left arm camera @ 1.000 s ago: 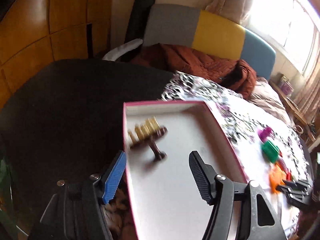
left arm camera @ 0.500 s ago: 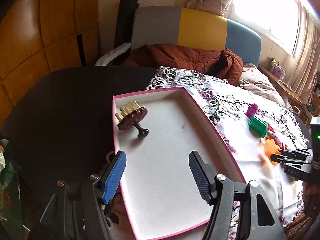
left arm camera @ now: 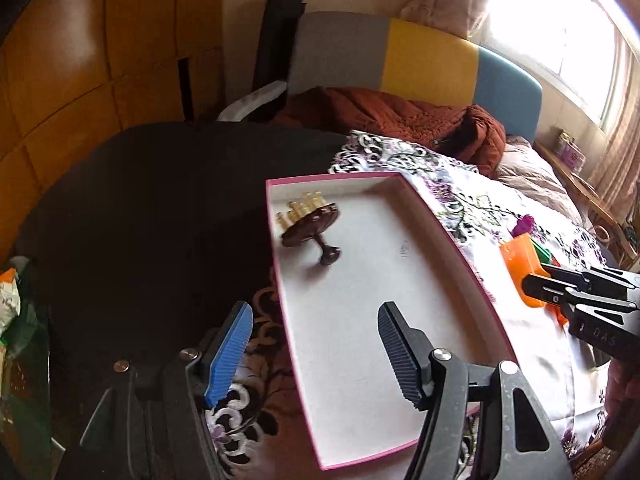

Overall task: Organize rigid objects
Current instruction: 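Carry the orange chute into the tray with the right gripper and open it, then move both grippers back from the tray toward the remaining toys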

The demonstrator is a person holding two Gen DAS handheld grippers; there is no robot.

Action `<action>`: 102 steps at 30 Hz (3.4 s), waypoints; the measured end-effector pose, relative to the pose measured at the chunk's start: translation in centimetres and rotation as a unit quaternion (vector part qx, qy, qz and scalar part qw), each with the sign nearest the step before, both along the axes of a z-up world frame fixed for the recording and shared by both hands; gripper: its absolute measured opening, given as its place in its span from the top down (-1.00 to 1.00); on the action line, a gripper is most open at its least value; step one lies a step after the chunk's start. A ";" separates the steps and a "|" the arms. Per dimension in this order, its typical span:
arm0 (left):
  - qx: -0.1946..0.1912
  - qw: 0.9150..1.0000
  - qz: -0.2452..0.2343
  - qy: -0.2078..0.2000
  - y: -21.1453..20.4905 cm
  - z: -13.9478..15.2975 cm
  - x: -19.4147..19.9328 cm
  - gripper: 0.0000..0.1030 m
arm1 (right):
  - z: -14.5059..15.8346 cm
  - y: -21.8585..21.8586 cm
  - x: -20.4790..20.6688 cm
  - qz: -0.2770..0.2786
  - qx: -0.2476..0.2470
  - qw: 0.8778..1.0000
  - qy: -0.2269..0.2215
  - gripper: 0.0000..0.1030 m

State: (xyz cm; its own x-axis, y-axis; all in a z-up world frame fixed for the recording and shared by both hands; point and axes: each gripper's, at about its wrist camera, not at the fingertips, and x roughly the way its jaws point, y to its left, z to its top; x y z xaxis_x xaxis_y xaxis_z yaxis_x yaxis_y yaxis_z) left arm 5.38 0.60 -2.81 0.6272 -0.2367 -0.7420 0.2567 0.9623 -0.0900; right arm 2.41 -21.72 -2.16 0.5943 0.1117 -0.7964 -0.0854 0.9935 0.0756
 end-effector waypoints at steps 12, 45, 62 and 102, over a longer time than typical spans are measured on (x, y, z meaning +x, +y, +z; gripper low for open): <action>-0.007 0.998 0.061 0.008 5.1 -0.8 0.6 -0.28 | -1.1 6.1 2.7 0.040 0.011 0.999 0.015 0.48; 0.003 0.998 0.062 0.007 6.2 -1.0 -0.2 -0.28 | -5.5 14.6 8.6 0.073 0.015 0.994 0.082 0.48; 0.002 0.997 0.074 0.010 6.9 -1.2 -0.3 -0.28 | -5.9 16.1 8.1 0.073 0.004 0.994 0.076 0.46; 0.002 0.995 0.096 0.014 6.7 -0.8 -0.7 -0.29 | 3.8 13.8 1.7 0.006 -0.056 0.992 -0.114 -0.44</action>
State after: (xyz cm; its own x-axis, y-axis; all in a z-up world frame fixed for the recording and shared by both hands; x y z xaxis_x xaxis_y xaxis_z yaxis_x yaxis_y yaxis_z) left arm 4.70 7.31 -3.59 0.6400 -0.1109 -0.7603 0.0655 0.9938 -0.0899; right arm 4.10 -7.90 1.60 0.7601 0.0388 -0.6486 -0.0995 0.9934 -0.0571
